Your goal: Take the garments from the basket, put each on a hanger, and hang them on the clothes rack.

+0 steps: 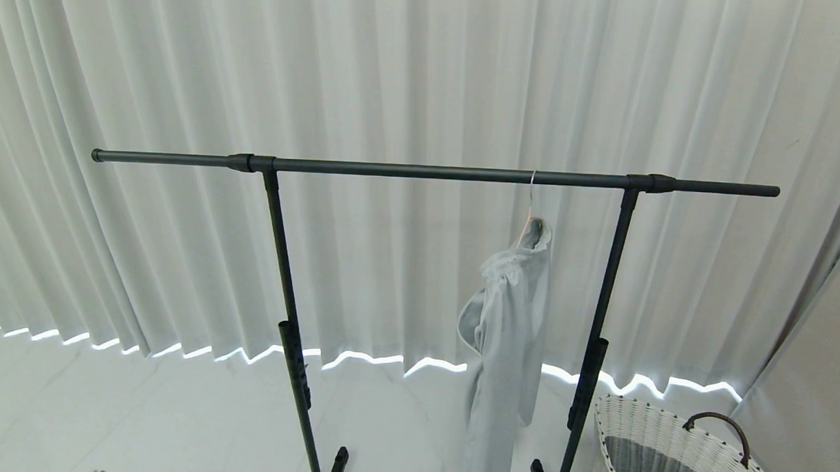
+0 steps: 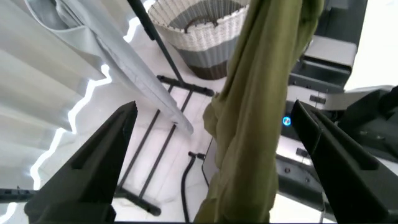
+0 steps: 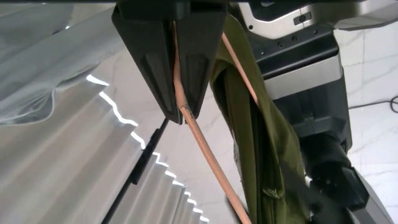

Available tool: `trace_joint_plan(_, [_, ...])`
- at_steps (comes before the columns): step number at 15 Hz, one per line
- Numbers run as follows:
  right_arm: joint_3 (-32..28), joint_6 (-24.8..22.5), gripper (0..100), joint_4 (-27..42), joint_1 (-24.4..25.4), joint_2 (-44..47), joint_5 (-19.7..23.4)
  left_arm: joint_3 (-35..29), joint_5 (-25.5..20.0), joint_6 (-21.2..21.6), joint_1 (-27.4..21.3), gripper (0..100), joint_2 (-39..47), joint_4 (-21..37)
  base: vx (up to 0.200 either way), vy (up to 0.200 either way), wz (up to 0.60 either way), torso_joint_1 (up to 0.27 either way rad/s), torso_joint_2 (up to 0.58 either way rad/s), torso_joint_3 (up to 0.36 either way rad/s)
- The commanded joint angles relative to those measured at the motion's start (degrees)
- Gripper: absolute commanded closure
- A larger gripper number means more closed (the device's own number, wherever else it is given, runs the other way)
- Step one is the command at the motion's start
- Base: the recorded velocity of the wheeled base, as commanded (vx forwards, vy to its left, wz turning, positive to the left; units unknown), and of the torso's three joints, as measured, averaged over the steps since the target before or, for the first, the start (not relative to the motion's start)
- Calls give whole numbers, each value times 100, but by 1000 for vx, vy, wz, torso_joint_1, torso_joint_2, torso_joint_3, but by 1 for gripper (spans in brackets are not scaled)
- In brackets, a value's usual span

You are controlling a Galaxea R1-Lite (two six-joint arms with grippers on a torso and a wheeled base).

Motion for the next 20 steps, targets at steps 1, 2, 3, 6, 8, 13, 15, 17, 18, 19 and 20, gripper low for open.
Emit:
trace_joint_plan(1, [-8, 0, 100, -12, 5, -2, 2, 15, 1, 17, 1, 100, 21, 4, 0, 0, 0, 0, 0, 0])
trace_joint_plan(2, [-17, 0, 100, -12, -4, -2, 2, 15, 10, 26, 1, 100, 21, 4, 0, 0, 0, 0, 0, 0])
trace_joint_plan(3, [-17, 0, 100, -12, -4, -2, 2, 24, 10, 26, 1, 100, 21, 4, 0, 0, 0, 0, 0, 0])
trace_joint_plan(6, [-17, 0, 100, -12, -4, -28, -7, 24, 19, 35, 10, 100, 21, 4, 0, 0, 0, 0, 0, 0])
trace_joint_plan(8, [0, -9, 100, -3, -4, -28, -7, 24, 36, 35, 10, 100, 21, 4, 0, 0, 0, 0, 0, 0])
trace_joint_plan(13, [18, -9, 0, 6, -74, -55, -42, 103, 221, 96, 36, 100, -23, -5, 0, 0, 0, 0, 0, 0])
trace_joint_plan(15, [27, -88, 0, 50, -443, -187, -34, 270, 871, 580, 36, 100, -146, -5, 0, 0, 0, 0, 0, 0])
trace_joint_plan(17, [27, -255, 0, 59, -786, -169, 19, 358, 1144, 738, 36, 100, -296, -5, 0, 0, 0, 0, 0, 0])
trace_joint_plan(18, [18, -282, 0, 59, -883, -116, 37, 366, 1188, 835, 45, 100, -366, -5, 0, 0, 0, 0, 0, 0])
trace_joint_plan(19, [18, -273, 0, 59, -900, -55, 45, 366, 1355, 958, 115, 100, -392, 13, 0, 0, 0, 0, 0, 0])
trace_joint_plan(20, [18, -246, 0, 59, -900, 7, 45, 366, 1706, 1090, 318, 100, -366, 13, 0, 0, 0, 0, 0, 0])
